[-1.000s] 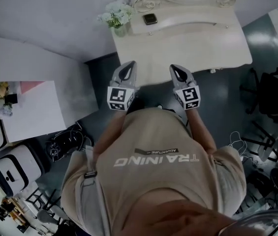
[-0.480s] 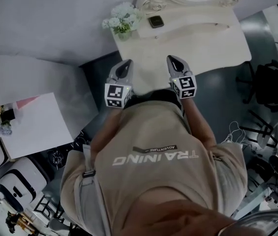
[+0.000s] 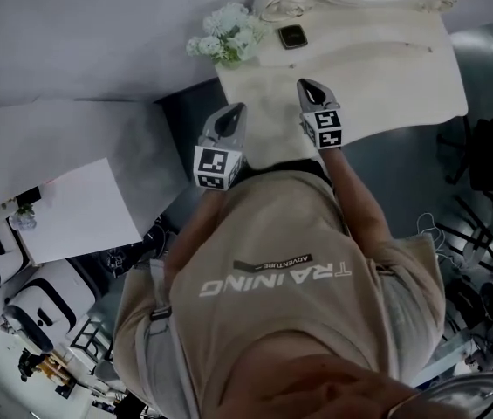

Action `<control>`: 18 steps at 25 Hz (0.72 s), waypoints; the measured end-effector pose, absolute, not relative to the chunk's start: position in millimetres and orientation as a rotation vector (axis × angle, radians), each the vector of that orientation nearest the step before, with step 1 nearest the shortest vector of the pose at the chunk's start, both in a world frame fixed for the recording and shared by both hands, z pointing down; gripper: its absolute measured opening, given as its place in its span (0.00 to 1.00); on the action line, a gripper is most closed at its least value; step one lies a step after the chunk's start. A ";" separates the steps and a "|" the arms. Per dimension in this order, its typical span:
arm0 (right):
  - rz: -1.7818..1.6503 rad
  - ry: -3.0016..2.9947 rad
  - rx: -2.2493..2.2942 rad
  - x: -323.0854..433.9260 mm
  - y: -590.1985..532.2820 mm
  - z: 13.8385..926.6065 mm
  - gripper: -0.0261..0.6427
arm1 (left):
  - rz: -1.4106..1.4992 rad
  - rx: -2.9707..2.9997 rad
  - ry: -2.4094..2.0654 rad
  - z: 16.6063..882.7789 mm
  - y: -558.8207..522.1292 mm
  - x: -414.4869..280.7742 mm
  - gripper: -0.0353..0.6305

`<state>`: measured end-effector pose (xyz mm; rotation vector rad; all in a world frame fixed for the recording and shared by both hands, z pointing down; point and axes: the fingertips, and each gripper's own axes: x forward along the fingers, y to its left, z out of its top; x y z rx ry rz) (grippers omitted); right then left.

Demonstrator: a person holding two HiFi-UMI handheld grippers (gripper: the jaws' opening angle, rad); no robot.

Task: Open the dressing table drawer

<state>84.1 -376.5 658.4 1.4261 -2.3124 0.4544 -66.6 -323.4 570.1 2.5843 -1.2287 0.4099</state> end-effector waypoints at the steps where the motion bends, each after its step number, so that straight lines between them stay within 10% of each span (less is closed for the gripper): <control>1: 0.475 -2.299 1.421 85.0 -381.4 665.6 0.05 | 0.428 2.578 -1.222 572.6 -324.6 -64.9 0.06; 18: 0.588 -2.184 1.449 81.7 -446.3 733.2 0.23 | 0.502 2.415 -1.335 599.2 -341.3 -72.9 0.06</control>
